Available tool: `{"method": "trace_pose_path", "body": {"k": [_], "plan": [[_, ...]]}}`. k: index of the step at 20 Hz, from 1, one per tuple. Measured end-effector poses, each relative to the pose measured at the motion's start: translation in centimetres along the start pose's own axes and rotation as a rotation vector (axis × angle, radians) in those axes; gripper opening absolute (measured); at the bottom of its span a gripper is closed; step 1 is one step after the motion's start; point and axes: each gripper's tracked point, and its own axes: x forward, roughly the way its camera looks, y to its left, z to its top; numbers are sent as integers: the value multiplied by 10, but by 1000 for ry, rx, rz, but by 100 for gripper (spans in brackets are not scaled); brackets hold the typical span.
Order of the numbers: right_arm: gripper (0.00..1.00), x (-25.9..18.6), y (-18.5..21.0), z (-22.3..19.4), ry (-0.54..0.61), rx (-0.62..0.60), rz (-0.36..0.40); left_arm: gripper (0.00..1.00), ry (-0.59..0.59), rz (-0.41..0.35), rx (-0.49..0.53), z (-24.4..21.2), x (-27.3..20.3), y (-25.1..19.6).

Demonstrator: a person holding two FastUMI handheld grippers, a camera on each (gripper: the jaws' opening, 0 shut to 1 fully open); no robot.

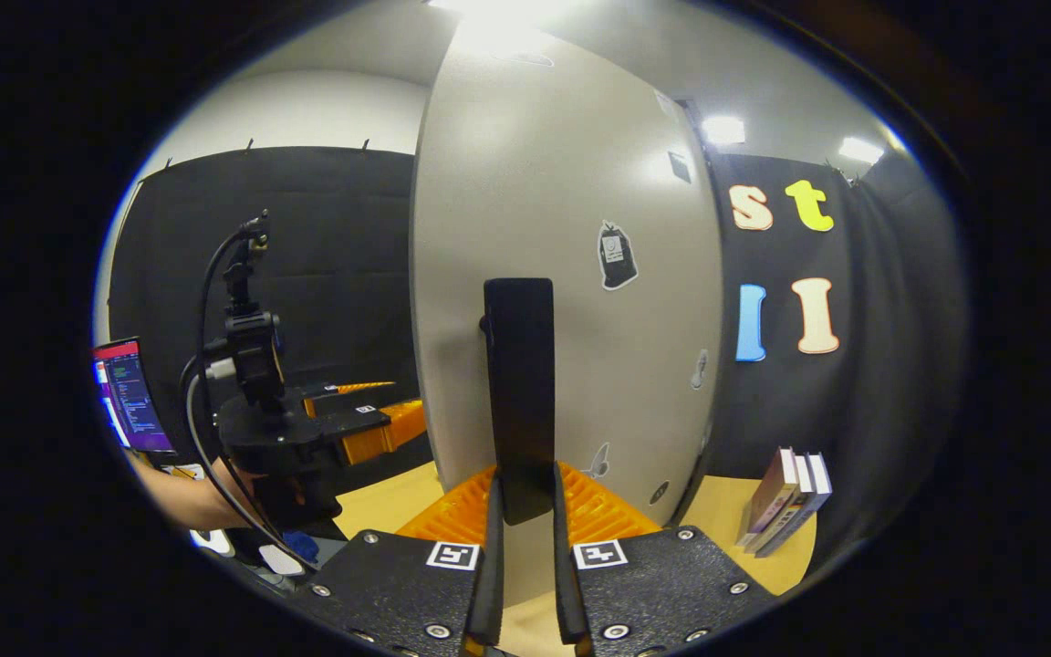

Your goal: Open the cabinet door with the right hand, grasp the bottle in the cabinet with the left hand and place it on the coaster, then close the cabinet door with the right hand.

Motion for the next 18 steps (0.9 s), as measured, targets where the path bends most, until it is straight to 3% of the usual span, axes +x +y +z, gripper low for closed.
{"method": "trace_pose_path", "body": {"k": [5, 8, 11, 15, 18], "plan": [[23, -1, -13, -2, -13, -26, -119, 89, -27, 32, 65, 17, 22, -32], [23, 0, -17, -3, -17, -42, -162, 89, -56, -34, 87, 26, 28, -58], [22, -1, -20, -3, -16, -18, -183, 89, -85, -101, 20, 29, 26, -82], [22, -2, -23, -5, -19, 15, -222, 88, -142, 2, 114, 46, 29, -62], [23, -3, -27, -6, -18, 19, -261, 89, -168, -66, 84, 51, 37, -78]]}}
